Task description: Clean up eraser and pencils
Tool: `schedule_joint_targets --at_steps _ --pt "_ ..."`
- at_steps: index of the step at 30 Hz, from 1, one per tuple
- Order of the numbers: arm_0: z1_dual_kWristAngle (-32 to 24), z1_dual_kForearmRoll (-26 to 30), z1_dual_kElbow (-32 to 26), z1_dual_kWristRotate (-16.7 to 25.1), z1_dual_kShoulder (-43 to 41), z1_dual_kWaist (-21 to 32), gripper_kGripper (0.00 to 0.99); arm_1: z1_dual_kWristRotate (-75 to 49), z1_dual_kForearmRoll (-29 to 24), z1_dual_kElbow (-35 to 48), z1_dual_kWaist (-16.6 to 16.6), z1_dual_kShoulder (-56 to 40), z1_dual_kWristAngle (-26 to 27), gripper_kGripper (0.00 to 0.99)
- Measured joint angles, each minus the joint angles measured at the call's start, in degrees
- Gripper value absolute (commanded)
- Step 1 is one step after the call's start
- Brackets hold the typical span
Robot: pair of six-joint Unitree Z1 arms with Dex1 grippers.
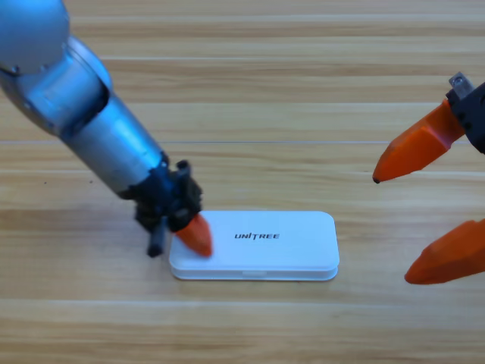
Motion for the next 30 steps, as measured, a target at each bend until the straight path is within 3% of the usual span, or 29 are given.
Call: schedule_joint_targets --at_steps 2,4,15,30 --pt "0.94 4.51 -1.14 -0.06 -1.86 -0.1 0.917 0.0 0.0 0.0 0.0 0.0 0.0 0.962" --pt "1.87 8.47 -3.47 -0.07 -4.33 -0.14 0.979 0.0 0.0 0.0 0.0 0.0 0.0 0.962" --pt "3.53 25.9 -15.36 -3.39 -19.5 -2.0 0.99 0.0 0.0 0.0 0.0 0.01 0.0 0.962" --pt "3.68 26.73 -21.55 -9.82 -24.25 -19.65 0.99 0.0 0.0 0.0 0.0 0.12 0.0 0.962"
